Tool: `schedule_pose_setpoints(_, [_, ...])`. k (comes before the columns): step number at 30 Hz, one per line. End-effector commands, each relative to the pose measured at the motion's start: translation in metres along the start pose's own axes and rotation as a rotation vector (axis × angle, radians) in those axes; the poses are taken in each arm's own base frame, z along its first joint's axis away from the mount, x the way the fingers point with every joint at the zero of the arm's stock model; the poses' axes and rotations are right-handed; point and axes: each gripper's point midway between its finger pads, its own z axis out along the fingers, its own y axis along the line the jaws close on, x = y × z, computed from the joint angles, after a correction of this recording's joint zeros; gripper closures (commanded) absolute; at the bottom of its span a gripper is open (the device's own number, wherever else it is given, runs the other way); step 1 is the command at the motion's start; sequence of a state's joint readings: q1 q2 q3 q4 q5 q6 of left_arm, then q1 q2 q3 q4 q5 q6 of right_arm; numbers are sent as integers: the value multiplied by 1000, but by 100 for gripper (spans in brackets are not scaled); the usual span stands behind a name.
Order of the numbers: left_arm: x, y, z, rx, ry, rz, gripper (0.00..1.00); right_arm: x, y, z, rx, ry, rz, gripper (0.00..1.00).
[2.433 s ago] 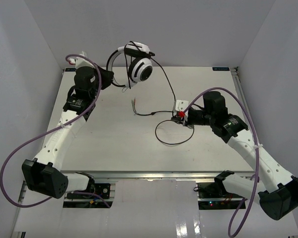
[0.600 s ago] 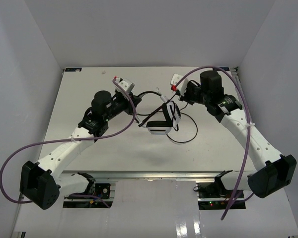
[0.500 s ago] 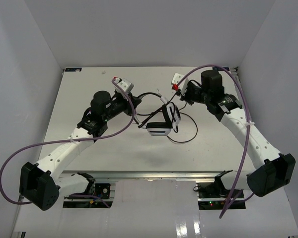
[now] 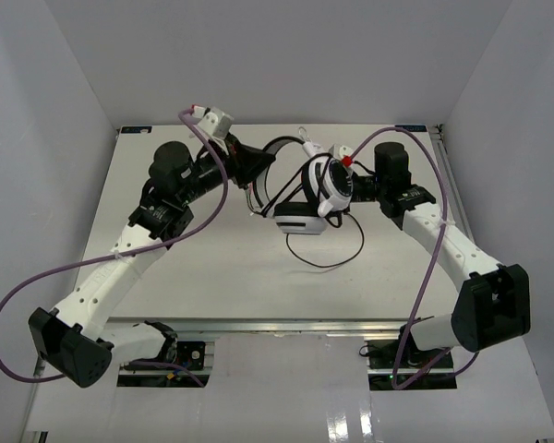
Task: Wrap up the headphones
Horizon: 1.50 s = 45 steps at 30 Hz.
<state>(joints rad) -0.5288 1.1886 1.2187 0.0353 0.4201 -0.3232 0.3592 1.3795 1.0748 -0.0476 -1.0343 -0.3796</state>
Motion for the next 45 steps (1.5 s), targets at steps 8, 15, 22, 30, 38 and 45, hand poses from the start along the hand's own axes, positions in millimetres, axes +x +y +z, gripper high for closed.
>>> schedule_pose_setpoints(8, [-128,-63,-2,151,-268,-129,100,-54,4,33,-223,-313,143,36])
schedule_pose_setpoints(15, [-138,-53,1,90,-295,-114,100,-7,-64,44,276,-103,153,31])
schedule_pose_setpoints(22, [-129,-48,-5,58,-279,-109,100,15,-134,-41,818,6,150,17])
schedule_pose_setpoints(30, [-130,-40,-21,-25,-289,-81,100,35,-44,-60,243,100,-151,8])
schedule_pose_setpoints(38, [-129,-32,-25,-84,-287,-90,100,78,59,-67,-145,186,-594,3])
schedule_pose_setpoints(45, [-131,-33,-25,-79,-289,-104,100,78,75,-16,-81,144,-453,5])
